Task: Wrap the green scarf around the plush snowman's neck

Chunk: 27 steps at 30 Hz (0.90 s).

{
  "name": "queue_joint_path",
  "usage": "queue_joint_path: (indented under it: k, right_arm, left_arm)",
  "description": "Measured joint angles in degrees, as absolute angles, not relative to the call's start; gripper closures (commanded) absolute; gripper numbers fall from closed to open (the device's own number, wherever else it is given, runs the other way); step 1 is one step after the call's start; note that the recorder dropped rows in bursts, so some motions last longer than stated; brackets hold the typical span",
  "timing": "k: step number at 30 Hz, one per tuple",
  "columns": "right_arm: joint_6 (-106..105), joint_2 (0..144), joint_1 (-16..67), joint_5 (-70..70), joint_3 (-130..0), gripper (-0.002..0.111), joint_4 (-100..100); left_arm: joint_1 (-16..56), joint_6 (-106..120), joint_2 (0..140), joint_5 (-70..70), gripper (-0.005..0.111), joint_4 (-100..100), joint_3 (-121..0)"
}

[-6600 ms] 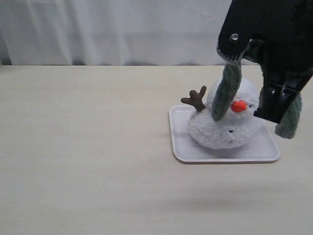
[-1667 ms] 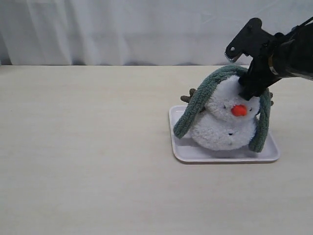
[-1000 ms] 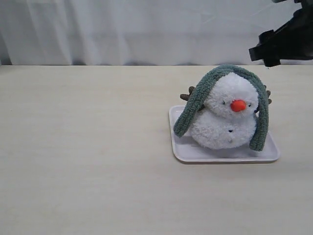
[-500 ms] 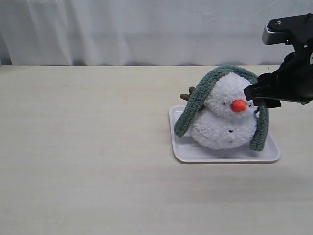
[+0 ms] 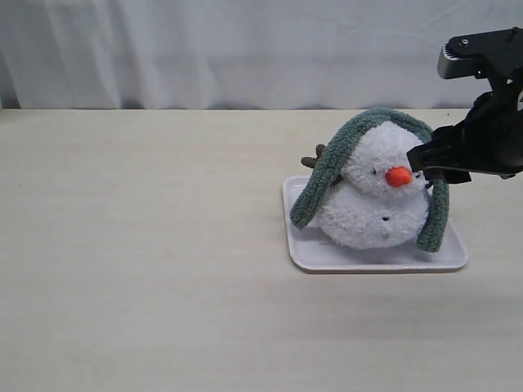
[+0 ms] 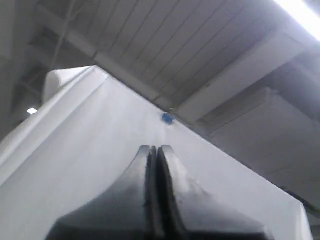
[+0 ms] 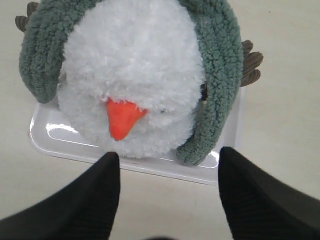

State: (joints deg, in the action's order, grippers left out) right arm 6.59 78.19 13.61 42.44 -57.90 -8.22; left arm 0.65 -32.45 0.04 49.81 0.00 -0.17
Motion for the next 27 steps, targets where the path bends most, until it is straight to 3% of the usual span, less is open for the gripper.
queue_joint_path:
  k: [6, 16, 19, 22, 27]
  right_arm:
    - [6.6, 78.2, 13.6, 42.4, -57.9, 0.078, -8.2]
    - [6.4, 78.2, 13.6, 41.9, -57.9, 0.08, -8.0]
    - [6.0, 78.2, 13.6, 40.2, -57.9, 0.089, -8.0]
    - [5.2, 78.2, 13.6, 37.9, -57.9, 0.104, -7.4]
    - [0.0, 78.2, 13.6, 33.3, -57.9, 0.104, -3.1]
  left_arm:
    - [0.7, -38.1, 0.0, 55.3, 0.107, 12.5, -0.2]
    - [0.7, -45.0, 0.0, 59.0, 0.107, 38.6, -0.2]
    - [0.7, -47.7, 0.7, 54.6, 0.107, 40.6, -0.3]
    - [0.7, -48.8, 5.1, 50.1, 0.107, 43.3, -1.8]
    - [0.7, -49.2, 19.5, 51.4, 0.107, 50.9, -6.9]
